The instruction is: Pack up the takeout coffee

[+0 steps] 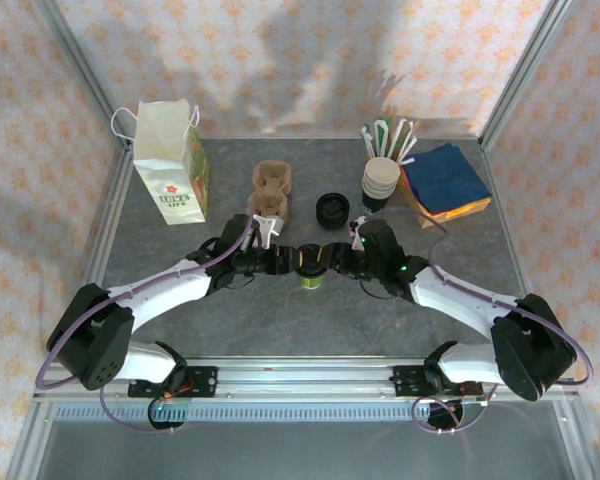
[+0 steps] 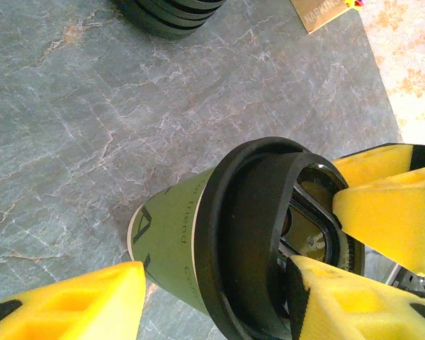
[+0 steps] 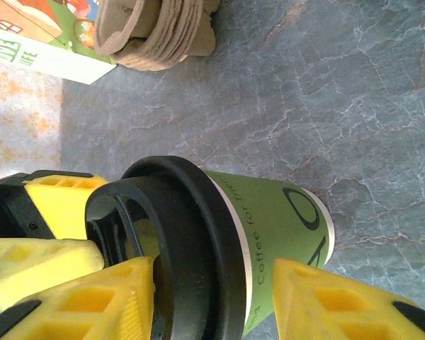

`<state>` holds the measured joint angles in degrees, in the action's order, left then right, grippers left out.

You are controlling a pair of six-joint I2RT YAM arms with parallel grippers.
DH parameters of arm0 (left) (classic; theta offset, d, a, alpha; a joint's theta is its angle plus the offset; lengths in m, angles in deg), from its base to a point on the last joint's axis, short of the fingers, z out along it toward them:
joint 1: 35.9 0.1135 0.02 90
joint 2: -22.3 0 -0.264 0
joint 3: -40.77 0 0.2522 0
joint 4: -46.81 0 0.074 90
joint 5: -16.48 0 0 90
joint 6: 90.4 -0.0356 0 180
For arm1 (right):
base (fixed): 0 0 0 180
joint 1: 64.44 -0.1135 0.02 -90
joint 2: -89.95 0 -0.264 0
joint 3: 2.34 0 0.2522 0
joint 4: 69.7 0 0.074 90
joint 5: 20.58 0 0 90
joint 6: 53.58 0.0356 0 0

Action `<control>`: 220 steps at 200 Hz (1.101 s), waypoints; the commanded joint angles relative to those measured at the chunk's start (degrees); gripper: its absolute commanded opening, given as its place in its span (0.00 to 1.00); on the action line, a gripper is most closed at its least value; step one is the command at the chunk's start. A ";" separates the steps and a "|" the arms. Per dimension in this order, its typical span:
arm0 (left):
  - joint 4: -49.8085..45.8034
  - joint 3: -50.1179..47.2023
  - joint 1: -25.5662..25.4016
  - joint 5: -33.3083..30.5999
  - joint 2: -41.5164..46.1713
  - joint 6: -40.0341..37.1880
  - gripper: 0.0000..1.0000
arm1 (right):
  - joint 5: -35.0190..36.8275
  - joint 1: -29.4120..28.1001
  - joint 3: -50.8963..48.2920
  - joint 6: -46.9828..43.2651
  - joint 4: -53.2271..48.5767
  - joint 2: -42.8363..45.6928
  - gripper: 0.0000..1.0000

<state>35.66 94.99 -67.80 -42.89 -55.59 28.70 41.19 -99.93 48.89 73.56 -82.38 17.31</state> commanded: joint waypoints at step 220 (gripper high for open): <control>-7.59 3.12 1.60 -17.92 12.38 2.49 0.64 | 5.62 -0.01 15.84 -0.91 -21.86 6.41 0.68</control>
<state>29.38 98.32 -67.63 -52.02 -47.92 29.66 46.28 -100.04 62.79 71.44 -100.69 21.05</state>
